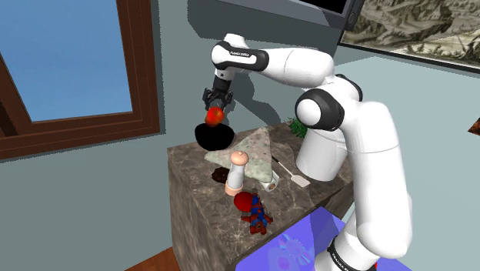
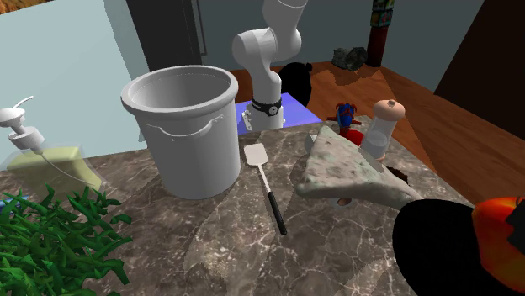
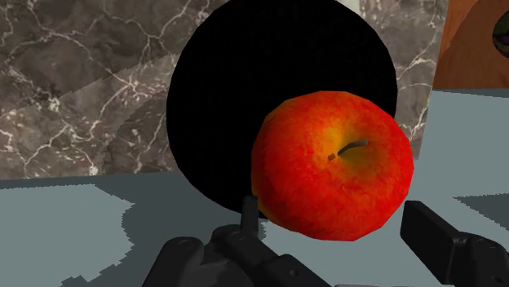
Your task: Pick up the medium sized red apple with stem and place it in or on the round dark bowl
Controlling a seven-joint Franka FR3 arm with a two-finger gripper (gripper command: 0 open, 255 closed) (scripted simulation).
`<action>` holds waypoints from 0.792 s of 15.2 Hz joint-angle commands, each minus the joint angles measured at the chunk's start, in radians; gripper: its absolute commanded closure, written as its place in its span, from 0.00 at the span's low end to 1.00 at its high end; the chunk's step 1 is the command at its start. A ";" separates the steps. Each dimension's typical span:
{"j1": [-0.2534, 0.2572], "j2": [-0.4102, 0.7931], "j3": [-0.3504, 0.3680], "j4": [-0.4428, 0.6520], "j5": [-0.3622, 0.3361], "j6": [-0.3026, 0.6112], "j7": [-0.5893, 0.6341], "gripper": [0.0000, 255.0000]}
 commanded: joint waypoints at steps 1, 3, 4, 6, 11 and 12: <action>0.006 -0.009 0.000 -0.043 0.000 0.034 -0.005 1.00; 0.008 -0.009 0.000 -0.067 0.002 0.058 -0.009 1.00; 0.008 -0.009 0.000 -0.068 0.002 0.058 -0.009 1.00; 0.008 -0.009 0.000 -0.067 0.002 0.058 -0.009 1.00; 0.008 -0.010 0.000 -0.067 0.002 0.057 -0.009 0.00; 0.008 -0.010 0.000 -0.068 0.002 0.057 -0.009 0.00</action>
